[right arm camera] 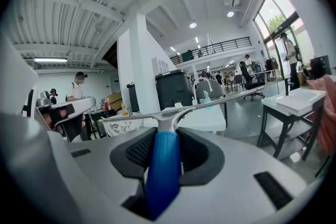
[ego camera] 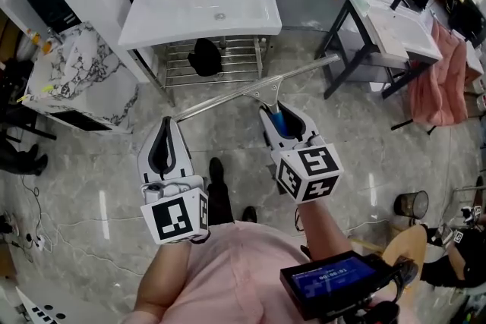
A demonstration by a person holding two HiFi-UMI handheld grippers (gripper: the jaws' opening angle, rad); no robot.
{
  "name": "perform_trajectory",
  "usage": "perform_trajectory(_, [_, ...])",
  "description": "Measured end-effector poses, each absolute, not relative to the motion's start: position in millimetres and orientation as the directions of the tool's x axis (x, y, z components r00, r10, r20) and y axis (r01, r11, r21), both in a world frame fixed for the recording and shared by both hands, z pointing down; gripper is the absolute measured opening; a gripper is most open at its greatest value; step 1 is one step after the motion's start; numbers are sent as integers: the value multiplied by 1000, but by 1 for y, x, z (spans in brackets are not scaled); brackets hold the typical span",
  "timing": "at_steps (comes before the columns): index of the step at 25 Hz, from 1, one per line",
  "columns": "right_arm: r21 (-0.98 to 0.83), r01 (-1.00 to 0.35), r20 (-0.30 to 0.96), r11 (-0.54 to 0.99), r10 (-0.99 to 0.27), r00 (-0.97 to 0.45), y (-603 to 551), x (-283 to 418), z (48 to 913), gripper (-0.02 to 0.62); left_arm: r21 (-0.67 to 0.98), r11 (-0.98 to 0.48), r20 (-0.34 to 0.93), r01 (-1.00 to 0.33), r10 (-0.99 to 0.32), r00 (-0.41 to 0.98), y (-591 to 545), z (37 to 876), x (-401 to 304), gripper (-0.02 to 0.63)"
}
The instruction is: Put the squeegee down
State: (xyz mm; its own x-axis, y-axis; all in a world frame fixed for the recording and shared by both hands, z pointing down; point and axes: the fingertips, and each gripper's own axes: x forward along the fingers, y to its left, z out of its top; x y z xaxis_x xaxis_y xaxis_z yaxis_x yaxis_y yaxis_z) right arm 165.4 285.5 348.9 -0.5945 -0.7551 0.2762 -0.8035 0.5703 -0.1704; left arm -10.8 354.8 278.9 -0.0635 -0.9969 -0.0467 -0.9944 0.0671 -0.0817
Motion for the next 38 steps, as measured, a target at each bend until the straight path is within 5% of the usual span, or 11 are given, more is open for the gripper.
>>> perform_trajectory(19, [-172, -833, 291, 526, -780, -553, 90, 56, 358, 124, -73, 21, -71, -997, -997, -15, 136, 278, -132, 9])
perform_trajectory(38, [-181, -864, 314, 469, -805, -503, 0, 52, 369, 124, -75, -48, 5, -996, -999, 48, 38, 308, -140, 9])
